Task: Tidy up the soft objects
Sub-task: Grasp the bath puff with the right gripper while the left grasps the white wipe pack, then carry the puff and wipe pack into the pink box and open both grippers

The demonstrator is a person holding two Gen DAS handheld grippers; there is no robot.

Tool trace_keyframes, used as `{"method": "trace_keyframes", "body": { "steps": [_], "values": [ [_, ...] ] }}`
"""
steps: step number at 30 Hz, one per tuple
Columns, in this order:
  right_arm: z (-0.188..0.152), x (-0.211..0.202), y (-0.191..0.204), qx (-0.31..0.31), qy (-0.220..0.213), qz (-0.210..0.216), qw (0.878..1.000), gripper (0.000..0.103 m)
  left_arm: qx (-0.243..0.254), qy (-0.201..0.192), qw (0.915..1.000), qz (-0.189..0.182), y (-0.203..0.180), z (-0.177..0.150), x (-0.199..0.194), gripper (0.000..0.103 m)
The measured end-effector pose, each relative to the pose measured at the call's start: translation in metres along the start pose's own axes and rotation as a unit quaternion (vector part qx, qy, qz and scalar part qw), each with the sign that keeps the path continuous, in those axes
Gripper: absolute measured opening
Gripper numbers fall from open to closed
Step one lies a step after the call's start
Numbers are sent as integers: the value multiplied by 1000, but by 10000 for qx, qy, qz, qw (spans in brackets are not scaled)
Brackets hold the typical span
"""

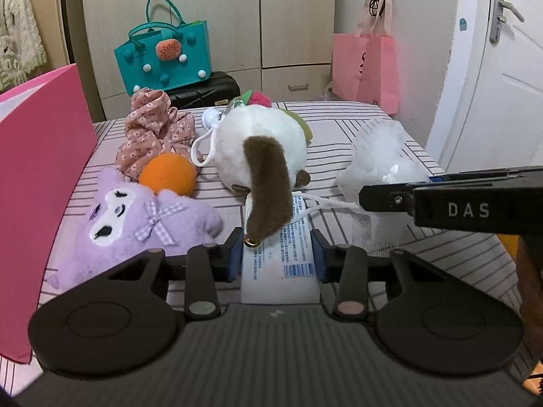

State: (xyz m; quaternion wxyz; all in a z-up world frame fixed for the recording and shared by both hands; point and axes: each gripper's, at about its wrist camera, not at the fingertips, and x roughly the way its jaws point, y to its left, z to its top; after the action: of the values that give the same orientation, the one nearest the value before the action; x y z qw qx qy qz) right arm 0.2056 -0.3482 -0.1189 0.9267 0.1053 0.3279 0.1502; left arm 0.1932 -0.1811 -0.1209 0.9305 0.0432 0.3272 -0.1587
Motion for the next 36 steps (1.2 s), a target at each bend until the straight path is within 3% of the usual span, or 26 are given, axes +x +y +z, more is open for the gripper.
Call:
{"method": "trace_keyframes", "body": {
  "steps": [11,19,28,36],
  "values": [
    [-7,-27,17,-96,-87,-409,9991,32,-272,388,9974,-535,19,-12,-28,39],
    [-23,-44,28,-30,187,-437,9989,32,-543,840,9898,-1010,43,-19,-45,39],
    [-47,-60,40,446,681,213,9965,32,-590,1166,9839,-1219,63,-29,-66,39],
    [-48,-58,71,605,1165,895,9873,32,-577,1476,9775,-1393,79,-35,-81,39]
  ]
}}
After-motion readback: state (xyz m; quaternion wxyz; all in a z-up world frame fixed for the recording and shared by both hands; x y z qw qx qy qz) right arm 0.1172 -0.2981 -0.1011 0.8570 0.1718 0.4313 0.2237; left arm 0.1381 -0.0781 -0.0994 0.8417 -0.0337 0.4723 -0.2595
